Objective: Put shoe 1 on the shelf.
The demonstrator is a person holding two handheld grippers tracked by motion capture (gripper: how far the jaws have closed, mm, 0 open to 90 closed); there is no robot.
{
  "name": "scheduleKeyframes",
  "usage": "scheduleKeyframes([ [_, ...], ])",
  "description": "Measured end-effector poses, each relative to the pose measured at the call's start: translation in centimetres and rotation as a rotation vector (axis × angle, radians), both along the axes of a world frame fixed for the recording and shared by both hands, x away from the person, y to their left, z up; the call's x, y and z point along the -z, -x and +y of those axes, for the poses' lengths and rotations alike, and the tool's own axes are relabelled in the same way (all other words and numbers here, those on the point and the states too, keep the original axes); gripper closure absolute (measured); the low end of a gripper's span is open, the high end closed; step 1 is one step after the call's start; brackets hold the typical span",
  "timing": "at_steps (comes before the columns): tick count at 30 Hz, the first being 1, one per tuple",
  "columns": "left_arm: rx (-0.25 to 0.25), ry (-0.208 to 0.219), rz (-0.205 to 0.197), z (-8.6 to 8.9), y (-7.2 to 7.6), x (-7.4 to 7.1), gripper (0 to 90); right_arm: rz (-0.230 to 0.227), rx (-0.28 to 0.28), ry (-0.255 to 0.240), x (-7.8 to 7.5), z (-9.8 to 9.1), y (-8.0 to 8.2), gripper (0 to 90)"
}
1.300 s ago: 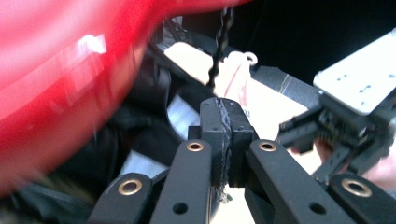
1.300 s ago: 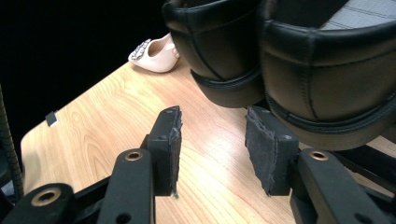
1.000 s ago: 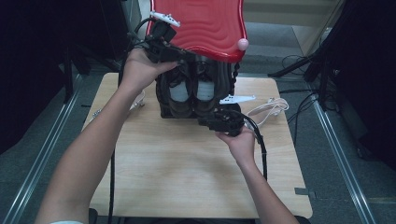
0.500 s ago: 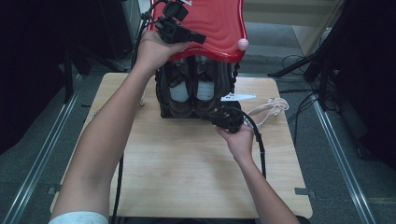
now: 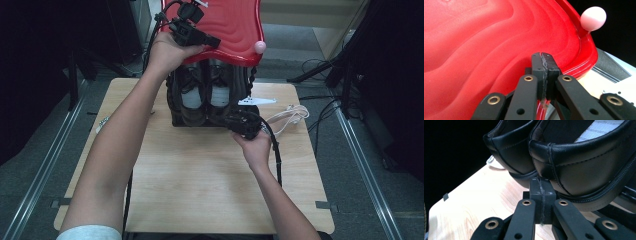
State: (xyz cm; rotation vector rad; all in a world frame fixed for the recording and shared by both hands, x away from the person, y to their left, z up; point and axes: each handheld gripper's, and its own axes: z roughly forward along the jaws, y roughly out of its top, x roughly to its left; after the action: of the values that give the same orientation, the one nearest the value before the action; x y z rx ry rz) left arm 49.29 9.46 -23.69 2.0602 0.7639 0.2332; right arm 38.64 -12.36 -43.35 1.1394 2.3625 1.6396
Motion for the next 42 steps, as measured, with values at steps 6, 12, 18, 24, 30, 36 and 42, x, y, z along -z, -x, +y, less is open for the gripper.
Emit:
scheduleKeyframes([
  [6, 0.001, 0.003, 0.006, 0.0, 0.0, 0.0, 89.7, 0.0, 0.019, -0.005, -0.2, 0.0, -0.5, 90.0],
  [12, 0.0, 0.004, 0.004, 0.0, 0.0, 0.1, 89.7, -0.006, 0.036, -0.009, -0.4, -0.1, -0.8, 90.0],
  [18, 0.001, 0.004, 0.001, 0.0, 0.1, 0.1, 89.7, -0.019, 0.073, -0.009, -0.8, -0.9, -1.3, 90.0],
  [24, 0.001, 0.005, 0.002, 0.1, 0.0, 0.2, 89.9, -0.037, 0.077, 0.009, -0.9, -1.1, -1.3, 90.0],
  [30, 0.0, 0.007, 0.002, 0.1, 0.1, 0.2, 89.9, -0.074, 0.11, 0.055, -1.1, -1.6, -1.1, 90.0],
  [36, -0.001, 0.013, 0.01, 0.1, 0.1, 0.2, 90.0, -0.077, 0.173, 0.059, -1.3, -3.3, -1.2, 90.0],
  [42, 0.0, 0.014, 0.012, 0.2, 0.0, 0.2, 90.0, -0.108, 0.205, 0.067, -1.1, -3.0, -1.2, 90.0],
])
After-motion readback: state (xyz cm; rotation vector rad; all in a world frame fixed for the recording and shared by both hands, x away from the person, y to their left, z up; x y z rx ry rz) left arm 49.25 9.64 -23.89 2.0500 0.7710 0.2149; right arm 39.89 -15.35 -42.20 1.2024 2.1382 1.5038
